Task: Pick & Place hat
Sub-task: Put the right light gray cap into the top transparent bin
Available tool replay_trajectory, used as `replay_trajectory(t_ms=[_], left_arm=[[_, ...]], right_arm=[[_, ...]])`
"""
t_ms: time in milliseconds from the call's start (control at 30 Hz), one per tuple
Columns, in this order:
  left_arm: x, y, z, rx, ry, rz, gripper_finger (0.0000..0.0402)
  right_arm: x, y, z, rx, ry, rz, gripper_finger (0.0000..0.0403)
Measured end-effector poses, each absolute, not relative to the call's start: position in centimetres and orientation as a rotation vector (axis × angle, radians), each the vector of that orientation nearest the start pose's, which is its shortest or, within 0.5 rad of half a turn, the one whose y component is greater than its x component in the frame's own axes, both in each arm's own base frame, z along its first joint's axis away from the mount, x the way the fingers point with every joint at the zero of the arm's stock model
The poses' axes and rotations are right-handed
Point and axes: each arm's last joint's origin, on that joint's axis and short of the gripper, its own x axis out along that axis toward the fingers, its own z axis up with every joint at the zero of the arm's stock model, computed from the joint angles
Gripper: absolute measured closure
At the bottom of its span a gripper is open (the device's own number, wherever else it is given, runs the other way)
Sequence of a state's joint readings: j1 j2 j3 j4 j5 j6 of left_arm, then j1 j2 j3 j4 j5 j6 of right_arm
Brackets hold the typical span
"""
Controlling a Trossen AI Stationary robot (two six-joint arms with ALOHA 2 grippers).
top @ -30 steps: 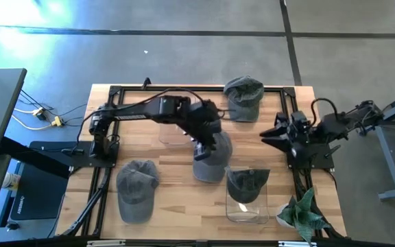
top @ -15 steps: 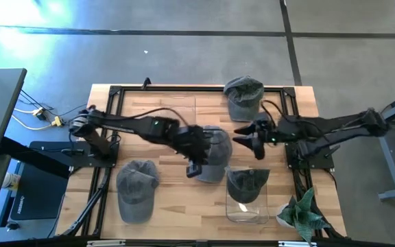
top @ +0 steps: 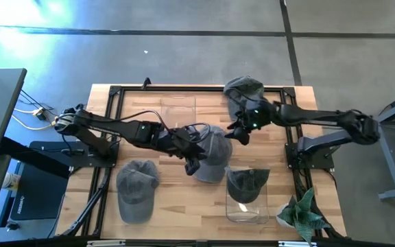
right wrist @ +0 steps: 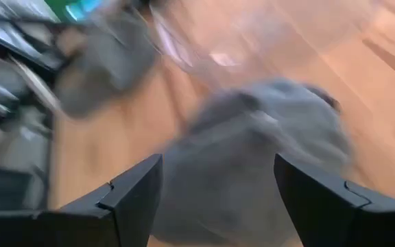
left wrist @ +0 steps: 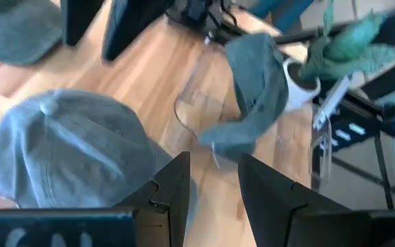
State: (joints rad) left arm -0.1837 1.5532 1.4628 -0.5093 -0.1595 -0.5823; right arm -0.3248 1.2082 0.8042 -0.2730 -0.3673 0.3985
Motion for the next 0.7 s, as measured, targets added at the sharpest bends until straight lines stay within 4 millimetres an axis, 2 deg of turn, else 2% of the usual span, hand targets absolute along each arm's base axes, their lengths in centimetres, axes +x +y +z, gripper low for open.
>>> replay_trajectory(t_ms=[133, 300, 467, 700], left_arm=[[33.9, -5.7, 35.0, -0.459, 0.581, 0.17, 0.0282], [34.1, -4.2, 35.0, -0.519, 0.574, 0.216, 0.0282], [34.3, -2.4, 35.0, -0.555, 0.559, 0.269, 0.0282], [34.5, 0.3, 35.3, -0.586, 0.558, 0.248, 0.0282]], right_arm=[[24.6, -9.0, 22.7, 0.602, 0.713, -0.026, 0.0119], [25.4, -10.4, 20.2, 0.491, 0.776, 0.009, 0.0114], [26.6, -10.9, 18.7, 0.408, 0.774, 0.049, 0.0114], [27.5, -11.1, 16.8, 0.373, 0.781, 0.141, 0.0117]])
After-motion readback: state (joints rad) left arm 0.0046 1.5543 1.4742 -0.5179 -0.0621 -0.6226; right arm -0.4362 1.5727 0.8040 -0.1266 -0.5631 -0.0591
